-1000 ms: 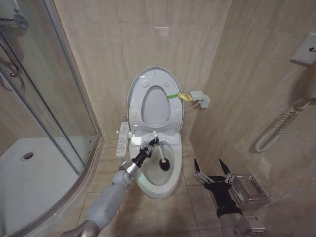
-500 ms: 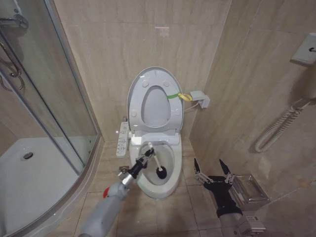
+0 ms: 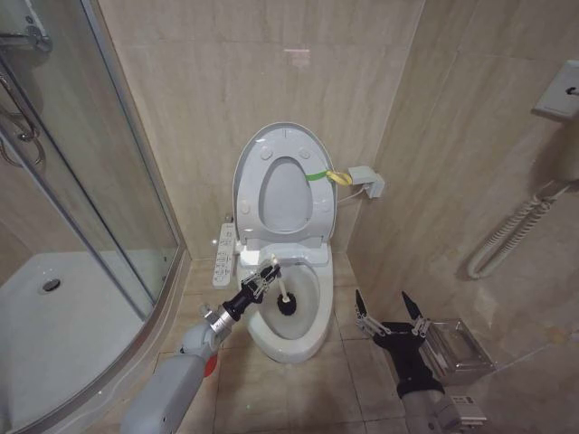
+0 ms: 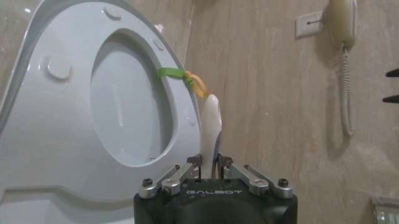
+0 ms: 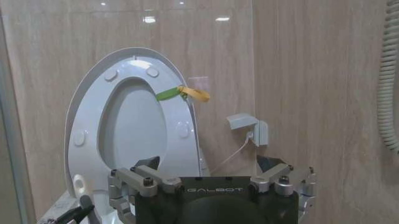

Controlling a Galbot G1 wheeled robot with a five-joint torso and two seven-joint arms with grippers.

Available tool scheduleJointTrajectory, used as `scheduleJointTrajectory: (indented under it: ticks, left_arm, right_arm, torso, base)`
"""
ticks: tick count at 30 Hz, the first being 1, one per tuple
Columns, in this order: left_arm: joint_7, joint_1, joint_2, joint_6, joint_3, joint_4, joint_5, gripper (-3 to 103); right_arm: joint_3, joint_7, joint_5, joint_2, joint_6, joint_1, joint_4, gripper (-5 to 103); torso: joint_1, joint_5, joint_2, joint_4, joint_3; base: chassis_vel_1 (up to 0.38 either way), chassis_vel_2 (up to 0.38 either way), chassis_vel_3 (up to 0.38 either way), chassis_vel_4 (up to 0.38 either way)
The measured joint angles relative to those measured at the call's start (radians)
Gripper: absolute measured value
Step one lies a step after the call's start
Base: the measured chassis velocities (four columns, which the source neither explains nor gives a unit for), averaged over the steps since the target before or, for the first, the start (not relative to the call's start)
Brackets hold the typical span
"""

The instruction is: Open the toilet lid, clean the toilet bowl with a toilet brush, close the toilet lid, and flush.

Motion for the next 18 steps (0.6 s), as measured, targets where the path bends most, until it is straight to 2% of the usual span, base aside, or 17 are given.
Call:
scheduleJointTrajectory:
  ticks: [6,11,15,18]
  left_arm:
    - [-0.021,0.035,0.021,-0.034,-0.012,-0.051,0.037,16]
    - [-0.033,0.055,0.042,-0.042,-0.020,-0.091,0.051,16]
    - [-0.071,0.080,0.075,-0.038,-0.024,-0.167,0.055,16]
    - [-0.107,0.079,0.089,-0.030,-0.017,-0.150,0.024,16]
  right_arm:
    - [0.000,0.000,0.000,0.000,0.000,0.000,0.000,100]
    - [0.000,0.000,0.000,0.000,0.000,0.000,0.000,100]
    - [0.000,0.000,0.000,0.000,0.000,0.000,0.000,100]
    - [0.000,0.000,0.000,0.000,0.000,0.000,0.000,100]
  torso:
    - [0.000,0.0000,0.000,0.0001,0.000]
    - [0.000,0.0001,0.000,0.0001,0.000]
    - [0.000,0.0001,0.000,0.0000,0.000]
    - [0.000,0.0000,0.000,0.0000,0.000]
  base:
    - [0.000,0.000,0.000,0.000]
    - [0.000,0.000,0.000,0.000]
    - [0.000,0.000,0.000,0.000]
    - [0.000,0.000,0.000,0.000]
